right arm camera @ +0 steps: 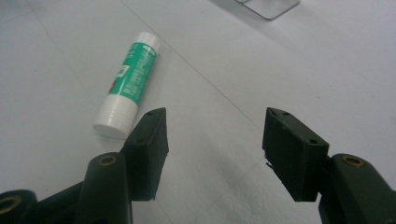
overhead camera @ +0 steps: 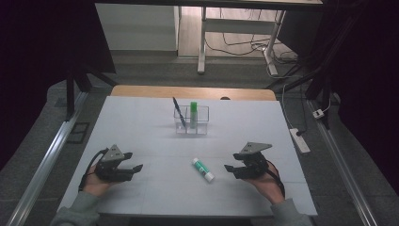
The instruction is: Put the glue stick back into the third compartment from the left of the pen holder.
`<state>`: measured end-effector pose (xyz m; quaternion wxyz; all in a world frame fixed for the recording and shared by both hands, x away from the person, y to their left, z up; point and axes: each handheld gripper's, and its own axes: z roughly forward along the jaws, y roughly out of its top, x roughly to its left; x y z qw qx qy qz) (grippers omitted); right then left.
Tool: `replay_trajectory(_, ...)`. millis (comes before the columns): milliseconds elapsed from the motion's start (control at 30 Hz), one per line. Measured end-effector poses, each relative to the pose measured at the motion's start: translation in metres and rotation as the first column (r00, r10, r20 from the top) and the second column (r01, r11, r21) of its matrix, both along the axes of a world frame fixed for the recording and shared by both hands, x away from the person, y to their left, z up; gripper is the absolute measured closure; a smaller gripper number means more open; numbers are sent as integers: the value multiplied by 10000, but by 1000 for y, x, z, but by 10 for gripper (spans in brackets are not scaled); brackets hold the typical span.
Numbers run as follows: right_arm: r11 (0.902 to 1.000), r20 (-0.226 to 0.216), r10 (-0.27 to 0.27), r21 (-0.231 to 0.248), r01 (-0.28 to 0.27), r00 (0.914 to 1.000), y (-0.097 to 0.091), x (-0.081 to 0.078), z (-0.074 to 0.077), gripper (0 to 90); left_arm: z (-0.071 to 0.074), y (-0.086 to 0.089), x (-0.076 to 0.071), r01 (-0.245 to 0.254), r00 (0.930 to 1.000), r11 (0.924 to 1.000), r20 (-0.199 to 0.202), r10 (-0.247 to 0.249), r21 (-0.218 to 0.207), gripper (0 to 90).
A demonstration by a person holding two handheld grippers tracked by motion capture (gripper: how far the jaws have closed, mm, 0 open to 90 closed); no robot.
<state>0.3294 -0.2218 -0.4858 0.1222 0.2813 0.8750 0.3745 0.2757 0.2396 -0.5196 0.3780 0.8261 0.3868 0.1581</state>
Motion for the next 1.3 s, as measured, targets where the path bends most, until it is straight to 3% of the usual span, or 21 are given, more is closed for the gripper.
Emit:
replay_trajectory(767,9938,-449,717,-816,-752,9964,61,-3,2,381,-1,-1,0,78,10000,9999,-38,-78,125,320)
replay_trajectory(1300,9824,-927,783,-1623,-926,9926,82,1,-9,368,-2,-2,0,95,9999,9999,-45,-95,140,316)
